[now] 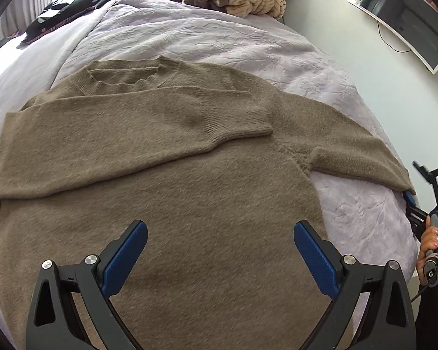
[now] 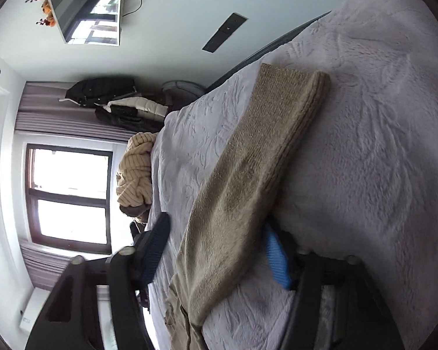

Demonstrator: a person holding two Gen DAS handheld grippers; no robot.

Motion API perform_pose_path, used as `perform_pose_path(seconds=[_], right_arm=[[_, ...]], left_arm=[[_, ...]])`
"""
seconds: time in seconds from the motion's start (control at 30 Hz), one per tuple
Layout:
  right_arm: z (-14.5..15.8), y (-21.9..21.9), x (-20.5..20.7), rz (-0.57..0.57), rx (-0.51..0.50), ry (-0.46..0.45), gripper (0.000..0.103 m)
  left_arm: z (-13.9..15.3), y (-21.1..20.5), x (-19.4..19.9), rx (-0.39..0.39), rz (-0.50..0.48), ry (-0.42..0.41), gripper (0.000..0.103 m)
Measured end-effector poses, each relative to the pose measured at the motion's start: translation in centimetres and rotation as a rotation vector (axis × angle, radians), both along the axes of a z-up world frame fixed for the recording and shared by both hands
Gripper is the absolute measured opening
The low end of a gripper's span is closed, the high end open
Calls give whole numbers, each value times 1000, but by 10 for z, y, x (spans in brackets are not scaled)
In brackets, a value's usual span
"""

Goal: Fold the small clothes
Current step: 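Grasp the other sleeve with the right gripper and fold it across the body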

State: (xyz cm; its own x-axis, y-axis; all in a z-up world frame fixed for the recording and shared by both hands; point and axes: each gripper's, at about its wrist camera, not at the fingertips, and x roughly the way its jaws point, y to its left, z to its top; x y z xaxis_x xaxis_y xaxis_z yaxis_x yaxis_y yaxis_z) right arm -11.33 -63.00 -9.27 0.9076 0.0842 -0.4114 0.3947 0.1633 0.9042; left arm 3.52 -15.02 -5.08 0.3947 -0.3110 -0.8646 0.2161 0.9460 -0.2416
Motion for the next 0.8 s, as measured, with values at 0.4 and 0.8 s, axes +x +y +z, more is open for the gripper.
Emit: perform_pose_path(seconds=[0.4, 0.8], right_arm=[[43, 55, 48, 262, -59, -214, 9], [95, 276, 176, 783, -310, -234, 9]], left_arm=[[3, 29, 14, 3, 59, -30, 100], [6, 108, 20, -21, 203, -82, 100]])
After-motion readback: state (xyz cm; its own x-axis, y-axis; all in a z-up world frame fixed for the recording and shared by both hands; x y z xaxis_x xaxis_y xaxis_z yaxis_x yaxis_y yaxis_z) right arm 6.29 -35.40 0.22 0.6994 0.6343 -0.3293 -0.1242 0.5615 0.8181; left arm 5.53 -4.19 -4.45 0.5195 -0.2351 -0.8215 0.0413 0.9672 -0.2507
